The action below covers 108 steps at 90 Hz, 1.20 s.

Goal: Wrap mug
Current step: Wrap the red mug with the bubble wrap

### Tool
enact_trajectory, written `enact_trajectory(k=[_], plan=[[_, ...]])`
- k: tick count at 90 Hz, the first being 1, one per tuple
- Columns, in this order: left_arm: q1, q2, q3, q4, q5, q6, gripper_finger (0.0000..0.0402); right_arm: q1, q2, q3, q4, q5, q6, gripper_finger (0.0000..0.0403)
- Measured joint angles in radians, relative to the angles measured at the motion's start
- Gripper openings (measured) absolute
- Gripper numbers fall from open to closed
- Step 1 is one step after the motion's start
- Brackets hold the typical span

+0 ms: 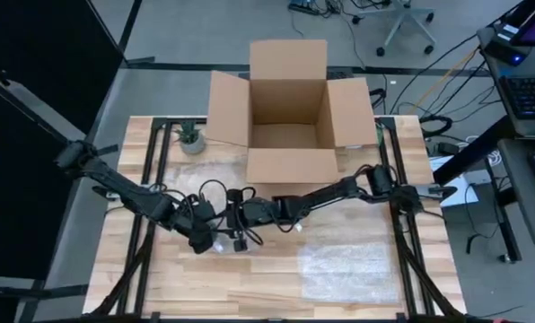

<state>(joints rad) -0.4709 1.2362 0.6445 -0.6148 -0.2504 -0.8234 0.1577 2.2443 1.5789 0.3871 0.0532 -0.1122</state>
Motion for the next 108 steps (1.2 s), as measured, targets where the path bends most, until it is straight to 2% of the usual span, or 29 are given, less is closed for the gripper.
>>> enact_trajectory(k=[18,49,65,92,108], plan=[[0.000,0.000,0.004,0.000,0.002,-0.002,0.0212,0.000,0.033,0.001,0.074,-0.001,0.016,0.0157],[0.001,0.000,0.027,0.003,0.005,-0.002,0.0212,0.001,0.059,0.005,0.054,-0.003,0.023,0.0157],[0.000,-0.038,0.041,-0.006,0.005,-0.007,0.0212,0.001,0.059,0.006,0.051,-0.003,0.022,0.0157],[0.000,-0.131,0.127,-0.142,0.001,-0.002,0.0212,0.001,0.059,0.006,0.040,-0.003,0.018,0.0157],[0.000,-0.177,0.128,-0.234,-0.087,-0.016,0.0212,0.000,0.059,0.005,0.038,-0.003,0.018,0.0157]])
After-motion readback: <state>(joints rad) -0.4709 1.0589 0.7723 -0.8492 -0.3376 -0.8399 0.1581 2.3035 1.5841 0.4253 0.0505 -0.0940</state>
